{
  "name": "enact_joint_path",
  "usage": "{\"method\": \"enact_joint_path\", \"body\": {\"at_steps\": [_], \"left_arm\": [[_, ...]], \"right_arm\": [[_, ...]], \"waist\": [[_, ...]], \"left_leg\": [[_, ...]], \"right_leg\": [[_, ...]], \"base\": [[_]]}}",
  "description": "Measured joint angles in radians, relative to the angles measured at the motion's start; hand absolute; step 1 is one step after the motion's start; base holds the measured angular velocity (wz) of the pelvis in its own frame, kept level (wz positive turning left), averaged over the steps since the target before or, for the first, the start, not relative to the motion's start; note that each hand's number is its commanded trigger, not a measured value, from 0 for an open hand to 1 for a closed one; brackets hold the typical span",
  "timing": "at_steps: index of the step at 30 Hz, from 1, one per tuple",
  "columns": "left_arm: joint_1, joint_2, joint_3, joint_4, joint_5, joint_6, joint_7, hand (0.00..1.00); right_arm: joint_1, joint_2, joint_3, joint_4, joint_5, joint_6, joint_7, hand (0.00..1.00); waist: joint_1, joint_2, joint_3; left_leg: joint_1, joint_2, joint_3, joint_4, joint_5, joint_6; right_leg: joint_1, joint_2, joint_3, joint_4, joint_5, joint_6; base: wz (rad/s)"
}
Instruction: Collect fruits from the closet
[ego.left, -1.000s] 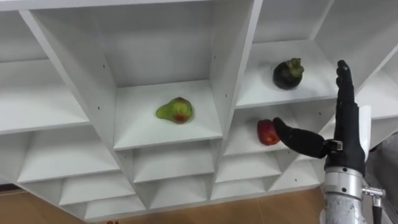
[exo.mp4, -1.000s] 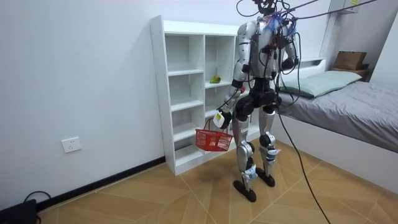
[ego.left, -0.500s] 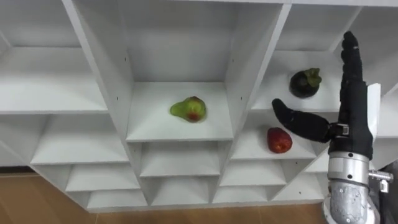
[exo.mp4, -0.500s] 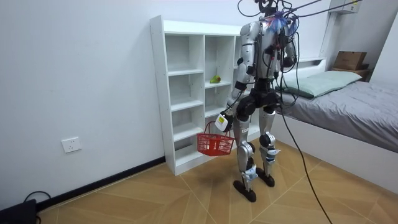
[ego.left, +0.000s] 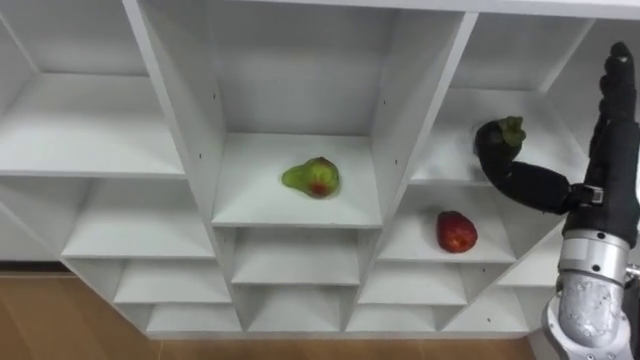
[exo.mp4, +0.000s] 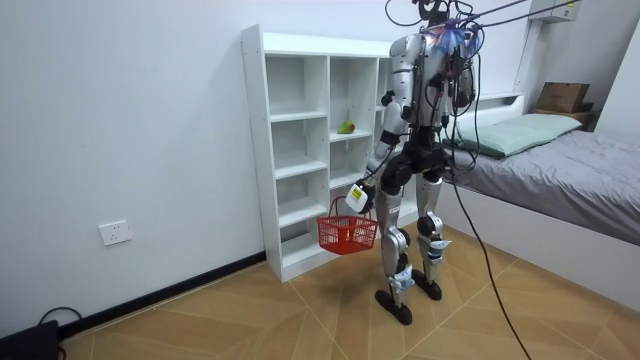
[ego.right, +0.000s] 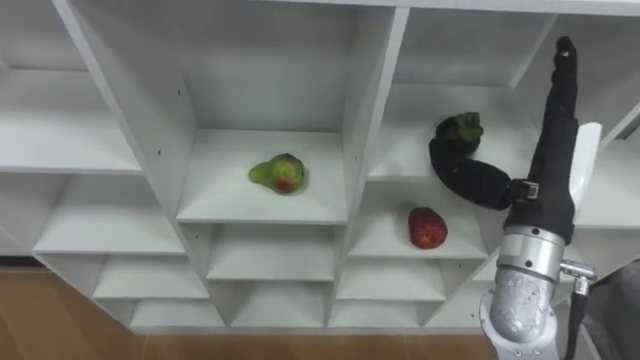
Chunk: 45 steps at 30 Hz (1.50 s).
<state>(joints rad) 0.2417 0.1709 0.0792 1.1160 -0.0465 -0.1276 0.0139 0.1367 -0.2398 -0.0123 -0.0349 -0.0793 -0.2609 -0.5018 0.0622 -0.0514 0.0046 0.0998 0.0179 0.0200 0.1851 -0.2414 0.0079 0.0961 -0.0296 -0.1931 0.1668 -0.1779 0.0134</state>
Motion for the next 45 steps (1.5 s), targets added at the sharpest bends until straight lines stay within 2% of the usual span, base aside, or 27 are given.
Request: {"method": "enact_joint_path", "body": {"at_steps": [13,23,29,32,36,43,45], "left_arm": [[0.015,-0.003,0.000,-0.077,-0.002,0.014,0.003,1.00],[0.026,-0.008,0.008,-0.107,0.014,0.017,-0.006,1.00],[0.037,-0.020,0.038,-0.114,0.017,0.016,-0.017,1.00],[0.033,-0.022,0.039,-0.115,0.018,0.014,-0.027,1.00],[0.028,-0.021,0.036,-0.115,0.017,0.014,-0.021,1.00],[0.030,-0.021,0.037,-0.114,0.018,0.021,-0.016,1.00],[0.034,-0.021,0.037,-0.114,0.018,0.029,-0.016,1.00]], "right_arm": [[-0.022,-0.009,-0.018,0.067,-0.002,0.001,0.044,0.00],[-0.084,-0.019,-0.018,0.173,0.030,0.014,0.136,0.00],[-0.117,-0.020,-0.017,0.182,0.026,0.016,0.192,0.00],[-0.135,-0.024,-0.017,0.184,0.029,0.015,0.200,0.00],[-0.171,-0.026,-0.008,0.227,0.036,0.016,0.199,0.00],[-0.179,-0.026,-0.008,0.230,0.036,0.025,0.199,0.00],[-0.179,-0.026,-0.008,0.230,0.038,0.040,0.199,0.00]], "waist": [[0.013,-0.005,-0.0008],[0.030,-0.005,0.0000],[0.036,-0.020,0.0065],[0.048,-0.030,0.0067],[0.052,-0.042,0.0033],[0.056,-0.042,0.0032],[0.056,-0.042,0.0032]], "left_leg": [[-0.001,0.001,-0.002,0.005,0.002,-0.001],[0.001,0.001,-0.003,0.005,0.004,-0.002],[-0.001,0.001,-0.003,0.004,0.007,-0.003],[-0.002,0.001,-0.003,0.003,0.007,-0.003],[-0.002,0.001,-0.015,0.004,0.007,-0.003],[-0.003,0.000,-0.026,0.004,0.007,-0.004],[-0.004,0.000,-0.026,0.004,0.008,-0.004]], "right_leg": [[-0.007,0.000,-0.005,0.002,0.001,-0.002],[0.003,0.000,-0.006,0.001,0.002,-0.003],[0.002,0.000,-0.010,0.002,0.002,-0.004],[0.002,0.000,-0.013,0.002,0.002,-0.004],[0.008,-0.001,-0.031,0.002,0.002,-0.004],[0.010,-0.003,-0.051,0.001,0.002,-0.004],[0.010,-0.004,-0.054,0.001,0.002,-0.004]], "base": [[0.00],[0.00],[0.00],[0.01],[0.10],[0.04],[0.00]]}}
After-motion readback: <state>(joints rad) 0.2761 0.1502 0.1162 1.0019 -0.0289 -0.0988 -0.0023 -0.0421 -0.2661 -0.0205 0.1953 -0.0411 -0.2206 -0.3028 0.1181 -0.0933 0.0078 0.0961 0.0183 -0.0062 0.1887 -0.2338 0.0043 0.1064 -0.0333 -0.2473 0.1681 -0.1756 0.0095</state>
